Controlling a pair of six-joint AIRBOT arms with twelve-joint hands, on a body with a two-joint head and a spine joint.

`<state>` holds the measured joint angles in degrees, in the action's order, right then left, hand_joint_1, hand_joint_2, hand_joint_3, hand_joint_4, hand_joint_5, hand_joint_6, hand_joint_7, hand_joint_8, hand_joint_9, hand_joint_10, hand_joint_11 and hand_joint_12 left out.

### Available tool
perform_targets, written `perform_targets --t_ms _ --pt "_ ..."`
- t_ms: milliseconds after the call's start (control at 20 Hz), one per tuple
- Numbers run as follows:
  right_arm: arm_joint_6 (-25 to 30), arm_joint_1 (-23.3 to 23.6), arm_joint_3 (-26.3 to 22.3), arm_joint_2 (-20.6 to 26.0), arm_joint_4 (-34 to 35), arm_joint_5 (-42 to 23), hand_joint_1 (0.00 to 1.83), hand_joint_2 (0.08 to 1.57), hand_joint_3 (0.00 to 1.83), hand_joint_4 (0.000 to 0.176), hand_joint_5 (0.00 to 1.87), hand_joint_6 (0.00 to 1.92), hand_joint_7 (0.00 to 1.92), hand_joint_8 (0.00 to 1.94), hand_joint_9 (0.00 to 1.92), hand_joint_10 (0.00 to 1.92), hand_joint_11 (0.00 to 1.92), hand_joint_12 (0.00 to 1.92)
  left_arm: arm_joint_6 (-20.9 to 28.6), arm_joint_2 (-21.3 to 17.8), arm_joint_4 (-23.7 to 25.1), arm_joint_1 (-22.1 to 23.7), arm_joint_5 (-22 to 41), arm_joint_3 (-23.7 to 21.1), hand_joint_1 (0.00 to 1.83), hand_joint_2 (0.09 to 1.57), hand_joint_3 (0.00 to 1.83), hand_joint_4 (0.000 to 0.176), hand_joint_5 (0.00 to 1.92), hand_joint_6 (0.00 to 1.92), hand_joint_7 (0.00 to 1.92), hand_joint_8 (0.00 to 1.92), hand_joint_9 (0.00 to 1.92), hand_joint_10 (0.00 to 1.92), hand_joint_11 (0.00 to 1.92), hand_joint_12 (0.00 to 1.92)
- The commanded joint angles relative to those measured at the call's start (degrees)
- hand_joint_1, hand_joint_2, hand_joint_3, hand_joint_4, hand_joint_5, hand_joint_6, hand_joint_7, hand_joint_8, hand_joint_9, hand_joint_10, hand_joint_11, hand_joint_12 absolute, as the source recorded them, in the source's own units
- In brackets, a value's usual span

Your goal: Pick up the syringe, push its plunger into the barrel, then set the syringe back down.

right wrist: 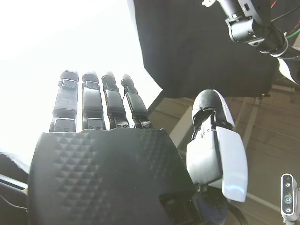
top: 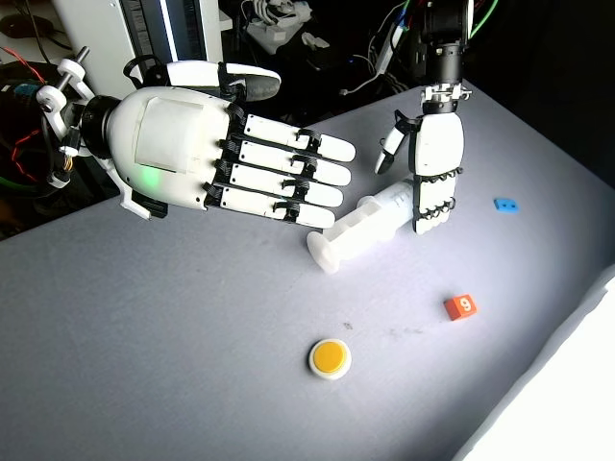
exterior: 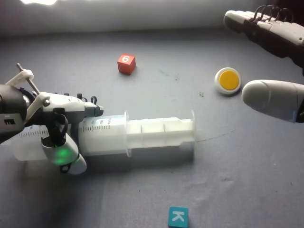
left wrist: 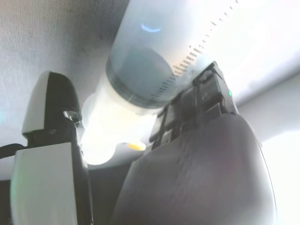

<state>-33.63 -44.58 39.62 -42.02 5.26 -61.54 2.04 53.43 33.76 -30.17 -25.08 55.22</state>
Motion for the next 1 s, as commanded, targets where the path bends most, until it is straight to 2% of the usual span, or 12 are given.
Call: perform_targets --t_ms 0,350,400,500,600,750,800,850,900,950 --pt "0.5 0.5 -0.2 0.2 -0.4 -7.7 0.0 1.19 0.0 0.0 0.02 0.0 0.0 0.0 0.0 0.0 0.0 0.0 0.0 0.5 0.6 0.0 1.5 0.2 1.16 1.06 0.0 0.0 0.01 0.0 0.0 0.0 0.0 0.0 0.0 0.0" --pt "0.6 0.5 -0.3 0.2 -0.5 -8.0 0.0 1.18 0.0 0.0 0.06 0.01 0.04 0.01 0.0 0.0 0.0 0.0 0.0 1.2 -0.4 -0.6 1.5 0.8 1.19 1.07 0.0 0.0 0.07 0.02 0.03 0.01 0.02 0.01 0.03 0.01" --pt "0.6 0.5 -0.3 0.2 -0.5 -8.1 0.0 1.19 0.0 0.0 0.06 0.01 0.04 0.01 0.0 0.0 0.0 0.0 0.0 1.2 -0.4 -0.6 1.5 0.8 1.18 1.09 0.0 0.0 0.1 0.01 0.08 0.02 0.07 0.0 0.0 0.18" --pt "0.6 0.5 -0.3 0.2 -0.6 -8.3 0.0 1.19 0.0 0.0 0.08 0.02 0.05 0.01 0.01 0.0 0.0 0.0 0.0 1.2 -0.4 -0.6 1.6 0.6 1.12 1.15 0.01 0.0 0.23 0.02 0.29 0.02 0.29 0.04 0.0 0.79" --pt "0.6 0.5 -0.3 0.2 -0.6 -8.4 0.0 1.19 0.0 0.0 0.1 0.02 0.07 0.01 0.02 0.01 0.01 0.01 0.0 1.1 -0.4 -0.7 1.7 0.1 1.16 1.14 0.0 0.0 0.42 0.04 0.5 0.03 0.47 0.06 0.02 1.14" --pt "0.6 0.5 -0.3 0.1 -0.6 -8.5 0.05 1.18 0.0 0.0 0.11 0.01 0.08 0.0 0.03 0.0 0.01 0.01 0.0 1.0 -0.4 -0.9 1.7 0.1 1.26 1.16 0.01 0.0 0.65 0.04 0.77 0.03 0.75 0.08 0.28 1.09" --pt "0.6 0.5 -0.3 0.1 -0.7 -8.6 0.02 1.19 0.0 0.0 0.11 0.01 0.09 0.01 0.04 0.01 0.02 0.01 0.0 1.0 -0.4 -0.9 1.8 0.1 1.27 1.15 0.0 0.0 0.77 0.05 0.91 0.05 0.89 0.11 0.42 1.07" --pt "0.6 0.5 -0.3 0.1 -0.7 -8.7 0.03 1.19 0.0 0.0 0.12 0.01 0.09 0.01 0.05 0.01 0.03 0.02 0.0 1.0 -0.4 -0.9 1.9 0.2 1.25 1.19 0.0 0.0 0.78 0.98 1.06 0.7 1.04 0.09 0.57 0.99" --pt "0.6 0.5 -0.3 0.1 -0.7 -8.7 0.03 1.18 0.0 0.0 0.12 0.01 0.1 0.01 0.05 0.01 0.03 0.02 0.0 1.0 -0.4 -0.9 2.0 0.2 1.36 1.11 0.0 0.0 0.85 1.13 1.1 0.63 1.04 0.83 0.78 0.95" --pt "0.6 0.5 -0.3 0.1 -0.7 -8.8 0.04 1.18 0.0 0.0 0.13 0.01 0.1 0.01 0.06 0.01 0.03 0.02 0.0 1.0 -0.4 -0.9 2.0 0.2 1.38 1.09 0.0 0.0 0.89 1.17 1.1 0.6 1.02 1.03 0.84 1.08"
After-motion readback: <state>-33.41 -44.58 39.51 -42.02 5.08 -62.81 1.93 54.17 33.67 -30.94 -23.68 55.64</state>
